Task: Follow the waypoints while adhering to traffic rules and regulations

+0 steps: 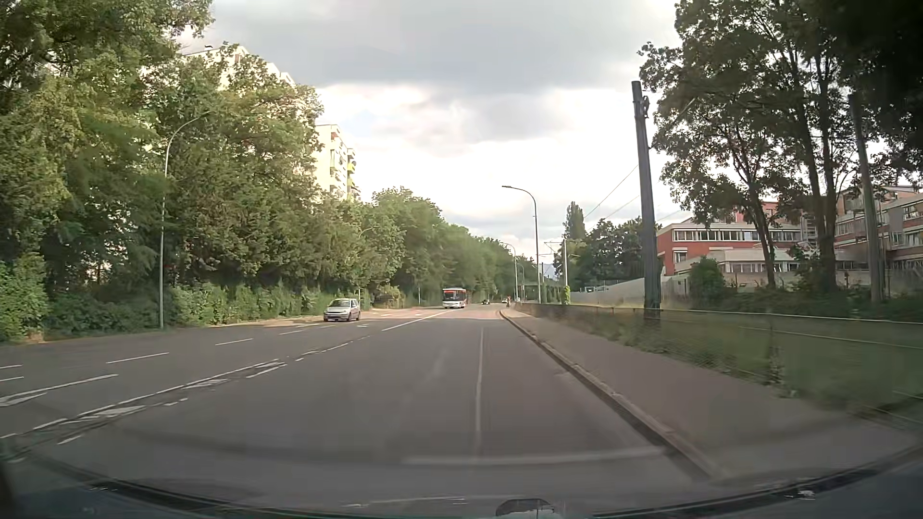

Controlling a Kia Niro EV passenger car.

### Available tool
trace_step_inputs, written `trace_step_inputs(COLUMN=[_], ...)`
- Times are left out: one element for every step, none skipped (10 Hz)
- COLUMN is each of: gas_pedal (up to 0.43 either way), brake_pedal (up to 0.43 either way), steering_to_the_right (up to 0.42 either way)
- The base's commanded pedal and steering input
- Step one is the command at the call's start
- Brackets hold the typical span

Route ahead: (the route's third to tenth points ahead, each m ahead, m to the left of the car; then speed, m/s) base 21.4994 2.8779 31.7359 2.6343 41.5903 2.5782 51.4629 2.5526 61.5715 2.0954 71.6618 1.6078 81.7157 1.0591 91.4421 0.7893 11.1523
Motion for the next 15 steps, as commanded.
trace_step_inputs(gas_pedal=[0.169,0.169,0.169,0.169,0.169,0.169,0.169,0.169,0.169,0.169,0.169,0.169,0.169,0.169,0.169], brake_pedal=[0.000,0.000,0.000,0.000,0.000,0.000,0.000,0.000,0.000,0.000,0.000,0.000,0.000,0.000,0.000], steering_to_the_right=[-0.003,-0.002,0.000,0.000,0.000,0.001,0.001,0.001,0.001,0.001,0.001,0.001,0.001,0.001,0.000])
